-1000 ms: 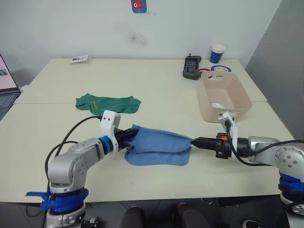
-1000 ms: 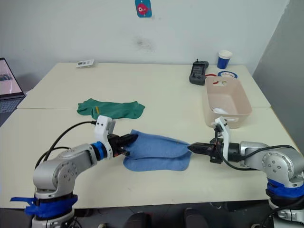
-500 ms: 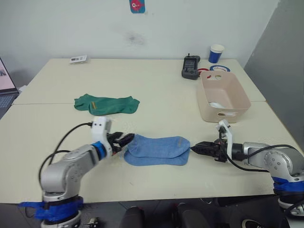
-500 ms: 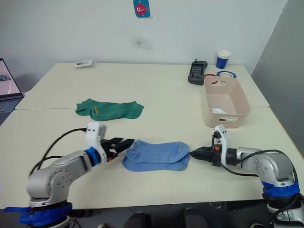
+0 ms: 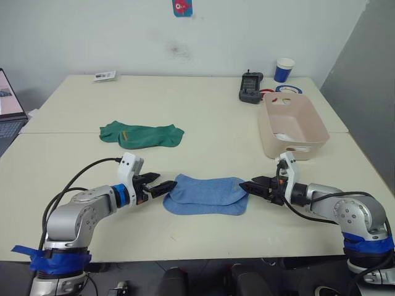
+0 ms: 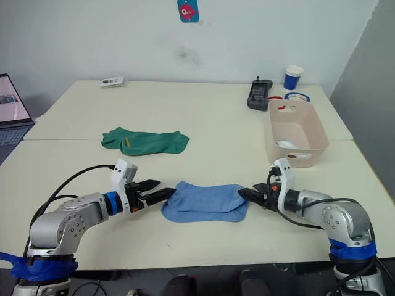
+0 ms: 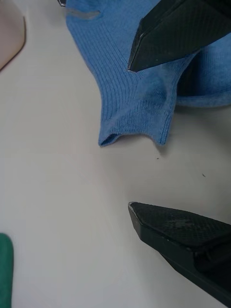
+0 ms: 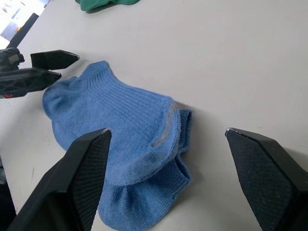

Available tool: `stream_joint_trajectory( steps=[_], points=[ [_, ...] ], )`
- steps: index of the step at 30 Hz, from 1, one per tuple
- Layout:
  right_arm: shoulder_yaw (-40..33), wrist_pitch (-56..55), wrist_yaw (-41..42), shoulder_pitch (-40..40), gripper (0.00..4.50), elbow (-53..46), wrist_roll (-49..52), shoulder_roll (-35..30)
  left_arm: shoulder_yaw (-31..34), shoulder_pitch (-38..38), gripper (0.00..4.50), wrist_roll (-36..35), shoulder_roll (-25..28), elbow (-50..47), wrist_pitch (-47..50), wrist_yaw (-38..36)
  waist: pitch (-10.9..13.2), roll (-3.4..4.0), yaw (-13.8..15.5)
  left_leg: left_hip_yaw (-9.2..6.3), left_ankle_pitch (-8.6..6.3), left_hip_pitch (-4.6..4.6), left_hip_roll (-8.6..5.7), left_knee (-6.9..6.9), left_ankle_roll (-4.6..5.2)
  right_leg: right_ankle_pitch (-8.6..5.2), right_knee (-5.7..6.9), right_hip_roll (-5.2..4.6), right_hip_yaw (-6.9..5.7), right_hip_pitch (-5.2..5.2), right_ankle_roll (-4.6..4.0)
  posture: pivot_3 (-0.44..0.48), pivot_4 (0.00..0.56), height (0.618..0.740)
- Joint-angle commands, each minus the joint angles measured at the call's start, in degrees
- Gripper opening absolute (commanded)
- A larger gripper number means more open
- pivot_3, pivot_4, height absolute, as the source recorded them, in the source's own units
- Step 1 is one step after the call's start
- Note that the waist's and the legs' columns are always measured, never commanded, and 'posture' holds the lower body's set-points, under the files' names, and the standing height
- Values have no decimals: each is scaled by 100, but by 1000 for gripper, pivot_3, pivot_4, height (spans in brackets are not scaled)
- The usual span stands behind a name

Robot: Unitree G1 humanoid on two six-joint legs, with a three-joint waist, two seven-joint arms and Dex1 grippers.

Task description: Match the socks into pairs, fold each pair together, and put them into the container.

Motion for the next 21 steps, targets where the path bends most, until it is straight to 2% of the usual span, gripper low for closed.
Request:
stream_joint_trajectory(
  steps=[1,2,5,13,14,15,21],
  points=[
    [-93,-25,-127,-51,3910,-224,13,63,-41,35,4106,-61,-6,-131,-89,-9,0,0,-4,0,0,0,1,0,0,0,0,0,0,0,0,0,150,740],
    [-83,-37,-131,-59,3710,-202,3,76,-69,39,3962,-35,-29,-106,-102,16,0,0,-11,-1,0,1,1,0,0,0,0,0,0,0,0,0,150,740],
    [-36,-51,-112,-74,2837,-159,-10,97,-112,7,3034,-41,-50,-70,-83,19,0,0,-11,-2,0,2,1,0,0,0,2,-1,-1,0,0,0,150,740],
    [-49,-132,-73,-209,17,-105,47,224,-5,-51,469,-111,-75,-117,-86,125,0,0,-13,0,0,2,0,0,0,0,2,-1,1,-1,0,0,150,740],
    [-56,-127,-69,-233,0,-114,47,224,63,-33,82,-163,-102,-166,-80,160,0,0,-12,-1,0,2,0,0,0,0,2,0,0,-1,0,0,150,740],
    [-71,-110,-71,-253,0,-125,57,223,127,-14,11,-208,-120,-211,-73,192,0,0,-10,-2,0,2,1,0,0,0,2,-1,0,-1,0,0,150,740],
    [-118,-2,-48,-403,0,-184,163,207,249,172,11,-195,-31,-338,-157,216,0,0,-12,-1,0,2,2,-1,0,0,1,-1,1,-1,0,0,150,740]
  ],
)
